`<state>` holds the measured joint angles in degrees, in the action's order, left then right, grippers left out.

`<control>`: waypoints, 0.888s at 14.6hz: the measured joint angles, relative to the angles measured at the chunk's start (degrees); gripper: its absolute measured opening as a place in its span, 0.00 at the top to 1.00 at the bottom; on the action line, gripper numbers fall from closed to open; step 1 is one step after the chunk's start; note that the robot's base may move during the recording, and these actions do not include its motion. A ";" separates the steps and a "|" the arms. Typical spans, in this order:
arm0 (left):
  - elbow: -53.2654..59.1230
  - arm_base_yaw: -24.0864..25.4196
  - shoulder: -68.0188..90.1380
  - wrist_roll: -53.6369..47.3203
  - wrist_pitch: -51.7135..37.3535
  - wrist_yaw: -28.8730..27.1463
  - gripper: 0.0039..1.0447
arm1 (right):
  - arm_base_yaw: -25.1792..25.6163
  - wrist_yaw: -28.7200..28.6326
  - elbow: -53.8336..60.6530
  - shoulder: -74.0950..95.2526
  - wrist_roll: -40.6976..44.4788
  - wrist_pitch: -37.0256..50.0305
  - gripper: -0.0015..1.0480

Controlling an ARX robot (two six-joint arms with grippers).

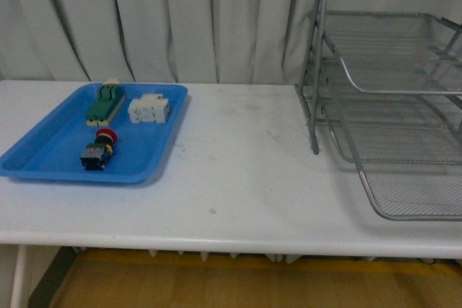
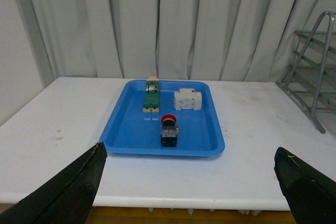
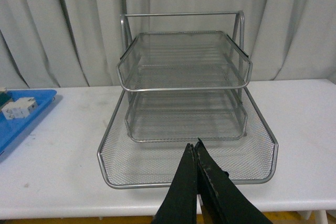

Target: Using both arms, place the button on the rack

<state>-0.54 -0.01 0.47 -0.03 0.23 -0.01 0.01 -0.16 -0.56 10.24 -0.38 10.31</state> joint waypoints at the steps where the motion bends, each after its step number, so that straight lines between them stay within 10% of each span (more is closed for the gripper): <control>1: 0.00 0.00 -0.02 0.00 -0.02 0.00 0.06 | 0.00 0.02 -0.11 -2.34 0.02 -3.28 0.98; 5: 0.00 0.00 -0.02 0.00 0.00 0.00 0.06 | 0.00 0.15 -0.07 -10.08 0.13 -10.51 0.95; 9: -10.67 -3.72 19.06 4.81 14.10 -7.50 0.06 | 0.00 0.11 -0.07 -10.08 0.22 -10.51 0.43; 13: -25.73 -2.86 59.76 0.09 -4.13 -0.42 0.06 | 0.00 0.20 -0.07 -10.08 0.22 -10.51 0.06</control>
<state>-26.26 -2.87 60.23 0.05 -3.90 -0.43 0.01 0.03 -0.62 0.16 -0.16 -0.21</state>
